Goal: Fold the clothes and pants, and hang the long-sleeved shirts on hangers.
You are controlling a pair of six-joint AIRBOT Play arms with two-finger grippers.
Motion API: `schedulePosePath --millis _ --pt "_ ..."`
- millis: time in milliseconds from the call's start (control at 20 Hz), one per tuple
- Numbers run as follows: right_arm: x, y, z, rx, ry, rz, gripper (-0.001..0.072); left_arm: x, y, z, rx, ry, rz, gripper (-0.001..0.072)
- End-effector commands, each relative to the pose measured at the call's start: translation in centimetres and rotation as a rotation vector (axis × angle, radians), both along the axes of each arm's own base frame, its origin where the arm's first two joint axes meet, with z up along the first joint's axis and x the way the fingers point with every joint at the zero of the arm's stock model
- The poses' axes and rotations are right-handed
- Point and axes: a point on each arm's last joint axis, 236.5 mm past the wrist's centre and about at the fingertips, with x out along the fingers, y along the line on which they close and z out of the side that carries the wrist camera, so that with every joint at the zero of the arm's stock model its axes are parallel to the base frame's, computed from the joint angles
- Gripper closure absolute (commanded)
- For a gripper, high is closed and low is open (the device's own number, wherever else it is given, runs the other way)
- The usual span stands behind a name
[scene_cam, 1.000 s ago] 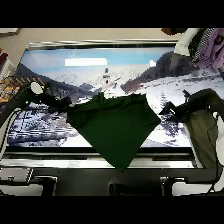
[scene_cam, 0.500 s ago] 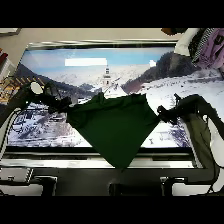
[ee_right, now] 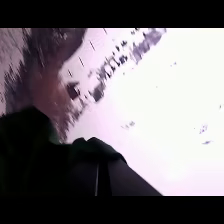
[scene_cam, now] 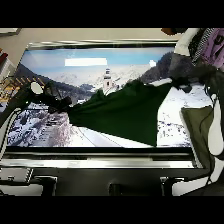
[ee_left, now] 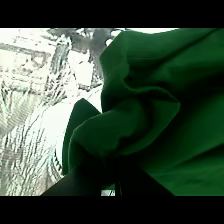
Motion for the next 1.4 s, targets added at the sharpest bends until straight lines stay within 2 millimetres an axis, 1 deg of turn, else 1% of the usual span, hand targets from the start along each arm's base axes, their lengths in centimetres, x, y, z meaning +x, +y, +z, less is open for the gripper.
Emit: schedulePosePath --millis 0,50,100,150,200,250,300,350,400,450,500,550,600,700,750,800,900,950,1050,1250,1350 --pt "4.3 0.5 0.5 0.107 -0.066 -0.120 0.0681 0.0 0.1 -0.1 0.001 0.001 0.001 0.0680" --pt "3.8 1.8 -0.7 0.135 -0.018 -0.099 0.0669 0.0 0.1 -0.1 0.001 0.001 0.001 0.0680" --pt "3.0 2.2 -1.5 0.139 0.024 -0.081 0.0571 0.0 0.1 -0.1 0.002 0.001 0.000 0.0680" --pt "2.2 2.5 -1.6 0.129 0.052 -0.046 0.0403 0.0 0.1 -0.1 0.002 0.001 0.000 0.0680" --pt "1.2 2.1 -1.1 0.107 0.066 -0.004 0.0245 0.0 0.1 0.0 0.001 0.002 0.000 0.0680" --pt "-0.2 1.3 -0.1 0.076 0.080 0.051 0.0218 -0.2 0.0 -0.1 0.001 0.007 -0.002 0.0680" --pt "-1.8 0.2 1.1 0.047 0.094 0.101 0.0219 -0.3 0.0 -0.1 0.001 0.014 -0.005 0.0680" --pt "-3.9 -1.2 2.3 0.013 0.114 0.156 0.0219 -0.5 0.0 -0.1 0.001 0.020 -0.006 0.0680" --pt "-6.0 -2.7 3.2 -0.008 0.141 0.194 0.0219 -0.6 0.0 -0.1 0.000 0.026 -0.009 0.0680" --pt "-8.4 -3.7 3.7 -0.014 0.182 0.240 0.0223 -0.7 0.0 -0.1 0.000 0.029 -0.010 0.0680" --pt "-10.9 -4.5 3.3 0.003 0.234 0.263 0.0230 -0.8 0.0 -0.1 0.000 0.031 -0.010 0.0679" --pt "-12.6 -4.5 2.6 0.058 0.263 0.247 0.0230 -0.8 0.0 -0.1 0.000 0.032 -0.011 0.0679" --pt "-13.9 -3.8 1.7 0.114 0.265 0.244 0.0229 -0.8 0.0 -0.1 -0.001 0.033 -0.011 0.0680" --pt "-17.8 -1.3 -1.7 0.193 0.326 0.271 0.0208 -0.8 0.0 -0.1 -0.001 0.033 -0.011 0.0679" --pt "-19.8 0.3 -3.5 0.244 0.351 0.279 0.0207 -0.8 0.0 -0.1 -0.001 0.033 -0.011 0.0679" --pt "-21.4 1.5 -5.1 0.281 0.373 0.280 0.0157 -0.8 0.0 -0.1 0.000 0.033 -0.011 0.0679" --pt "-24.3 3.4 -8.1 0.339 0.415 0.278 0.0146 -0.8 0.0 -0.1 0.000 0.033 -0.011 0.0679" --pt "-25.3 4.2 -9.1 0.363 0.434 0.282 0.0147 -0.8 0.0 -0.1 0.000 0.033 -0.011 0.0679" --pt "-26.2 5.0 -10.5 0.391 0.439 0.269 0.0157 -0.8 0.0 -0.1 -0.001 0.033 -0.011 0.0679" --pt "-26.4 5.5 -11.9 0.384 0.427 0.255 0.0158 -0.8 0.0 -0.1 -0.001 0.033 -0.011 0.0679" --pt "-26.4 7.0 -12.5 0.353 0.436 0.302 0.0158 -0.8 0.0 -0.1 -0.001 0.033 -0.011 0.0679"
